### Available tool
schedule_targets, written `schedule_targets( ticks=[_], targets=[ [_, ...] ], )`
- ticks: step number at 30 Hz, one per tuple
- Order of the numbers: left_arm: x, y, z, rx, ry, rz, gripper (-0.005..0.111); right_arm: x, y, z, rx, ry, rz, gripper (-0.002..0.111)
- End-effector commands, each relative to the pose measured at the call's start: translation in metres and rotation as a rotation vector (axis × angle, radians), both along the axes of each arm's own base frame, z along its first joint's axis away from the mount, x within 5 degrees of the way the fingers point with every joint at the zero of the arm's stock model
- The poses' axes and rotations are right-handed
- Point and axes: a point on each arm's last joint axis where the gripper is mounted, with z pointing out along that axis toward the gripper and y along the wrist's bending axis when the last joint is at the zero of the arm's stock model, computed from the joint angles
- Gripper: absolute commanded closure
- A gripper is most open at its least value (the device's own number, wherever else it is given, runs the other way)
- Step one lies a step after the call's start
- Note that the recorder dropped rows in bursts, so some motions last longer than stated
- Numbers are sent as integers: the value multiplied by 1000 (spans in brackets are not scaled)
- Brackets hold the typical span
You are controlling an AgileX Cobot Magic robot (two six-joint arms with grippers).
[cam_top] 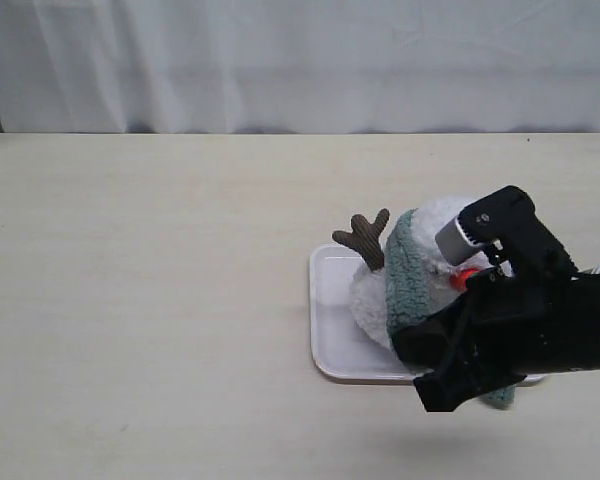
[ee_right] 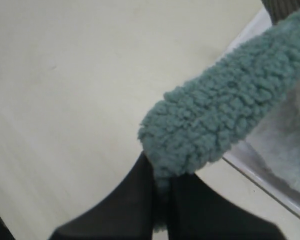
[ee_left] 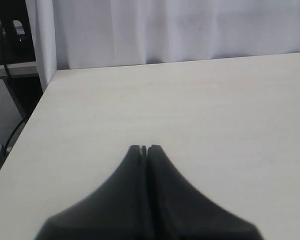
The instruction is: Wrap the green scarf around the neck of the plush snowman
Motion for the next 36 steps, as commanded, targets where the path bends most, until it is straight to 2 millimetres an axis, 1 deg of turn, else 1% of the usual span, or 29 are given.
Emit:
schedule_targets(
  ticks=[1, 8, 15, 23, 26, 31, 34, 36],
  targets=[
    [0, 0, 0, -4, -10, -7, 107, 0, -1, -8, -43, 53, 4, 104],
    [0, 0, 0, -4, -10, -7, 107, 5, 3, 5, -35, 46, 41, 104],
    [0, 0, 0, -4, -12, -7, 107, 4, 4, 4, -35, 67, 55, 104],
    [0, 0, 0, -4, -12, -7, 107, 8, 6, -12, -63, 135, 57, 104],
    [0, 0, 0, -4, -12, -7, 107, 8, 6, -14, -74, 142, 66, 104],
    [0, 0, 0, -4, -12, -7, 107, 8, 7, -11, -75, 154, 86, 104],
    [0, 0, 0, -4, -12, -7, 107, 10, 5, -15, -100, 163, 60, 104],
    [0, 0, 0, -4, -12, -7, 107, 12, 4, -22, -129, 193, 49, 104]
  ],
)
